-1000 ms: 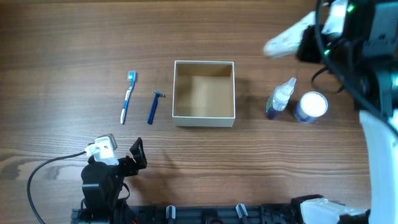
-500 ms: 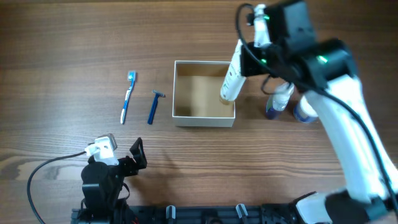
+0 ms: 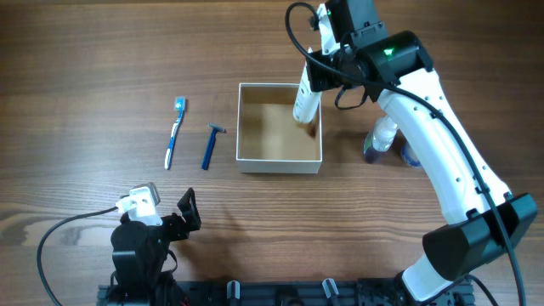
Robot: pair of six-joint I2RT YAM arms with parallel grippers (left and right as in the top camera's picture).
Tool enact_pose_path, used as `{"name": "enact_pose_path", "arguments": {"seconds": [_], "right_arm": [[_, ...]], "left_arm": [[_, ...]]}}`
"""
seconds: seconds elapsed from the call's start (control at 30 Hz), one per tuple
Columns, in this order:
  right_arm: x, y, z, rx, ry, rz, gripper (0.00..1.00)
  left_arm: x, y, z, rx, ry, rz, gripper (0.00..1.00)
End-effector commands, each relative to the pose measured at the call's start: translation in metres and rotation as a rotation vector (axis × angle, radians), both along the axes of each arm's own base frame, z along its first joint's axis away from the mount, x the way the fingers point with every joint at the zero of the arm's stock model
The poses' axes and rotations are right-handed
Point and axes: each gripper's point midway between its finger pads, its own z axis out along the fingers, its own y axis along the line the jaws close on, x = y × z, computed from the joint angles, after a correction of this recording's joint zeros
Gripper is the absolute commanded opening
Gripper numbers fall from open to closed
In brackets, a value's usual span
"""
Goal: Pack container
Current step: 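Lift the tube with the right gripper and lower it upright into the box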
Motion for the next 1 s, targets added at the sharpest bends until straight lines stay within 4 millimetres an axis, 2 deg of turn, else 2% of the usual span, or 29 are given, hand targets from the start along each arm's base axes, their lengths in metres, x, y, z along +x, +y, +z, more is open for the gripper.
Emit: {"name": "enact_pose_path", "arguments": {"seconds": [0.0,0.4,0.8,0.9,0.93,0.97], "right_arm": [[0.010,0.008,0.011,-0.002,-0.069,0.067,0.04],[0.016,0.011,0.015,-0.019,-0.116,0.110,0.04],[0.026,0.013,-0.019,-0.075,-0.062,0.135,0.04],[0.027,0.013,-0.022,-0.080,-0.058,0.139,0.05],[0.027,0.013,-0.022,-0.083,-0.061,0.146,0.10],[0.027,0.013,-0.022,-0.089,-0.063,0.155,0.22]], "left_arm": [[0.000,-0.003,0.001,-0.002,-0.009,-0.014,1.00],[0.000,-0.003,0.001,-0.002,-0.009,-0.014,1.00],[0.000,-0.003,0.001,-0.002,-0.009,-0.014,1.00],[0.000,-0.003,0.001,-0.002,-0.009,-0.014,1.00],[0.000,-0.003,0.001,-0.002,-0.009,-0.014,1.00],[0.000,-0.003,0.001,-0.002,-0.009,-0.014,1.00]]}}
